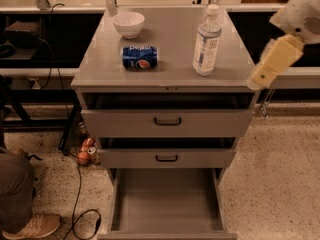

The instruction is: Place blue plastic bottle into bottom drawer

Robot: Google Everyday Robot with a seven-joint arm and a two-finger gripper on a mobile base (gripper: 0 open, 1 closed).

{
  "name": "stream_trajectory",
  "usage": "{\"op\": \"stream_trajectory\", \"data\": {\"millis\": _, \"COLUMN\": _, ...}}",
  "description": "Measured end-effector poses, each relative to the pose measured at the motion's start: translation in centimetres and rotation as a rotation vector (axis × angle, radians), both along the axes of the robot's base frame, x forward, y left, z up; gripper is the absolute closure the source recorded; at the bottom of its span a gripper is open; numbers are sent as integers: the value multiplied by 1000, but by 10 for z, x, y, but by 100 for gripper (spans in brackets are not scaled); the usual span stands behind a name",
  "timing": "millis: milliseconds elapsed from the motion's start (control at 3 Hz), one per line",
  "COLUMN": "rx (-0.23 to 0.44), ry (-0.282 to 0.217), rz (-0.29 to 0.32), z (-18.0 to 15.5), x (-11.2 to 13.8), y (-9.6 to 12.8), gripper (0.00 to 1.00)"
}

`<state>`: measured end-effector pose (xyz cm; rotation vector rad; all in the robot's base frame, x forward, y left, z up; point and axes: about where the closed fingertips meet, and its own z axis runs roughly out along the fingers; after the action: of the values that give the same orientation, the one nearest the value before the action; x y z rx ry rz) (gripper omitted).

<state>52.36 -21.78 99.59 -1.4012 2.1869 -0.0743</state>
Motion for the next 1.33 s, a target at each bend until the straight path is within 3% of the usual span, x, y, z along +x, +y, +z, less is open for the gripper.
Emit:
{"op": "stream_trajectory", "data": {"millis": 333, "rx": 118, "ry": -37, "rz": -97, "z": -5, "x": 47, "y": 9, "gripper": 0}}
{"op": "stream_trajectory", "data": {"millis": 1333, "rx": 286, "ry": -84, "rz": -331, "z": -36, "x": 148, "y": 52, "gripper": 0}}
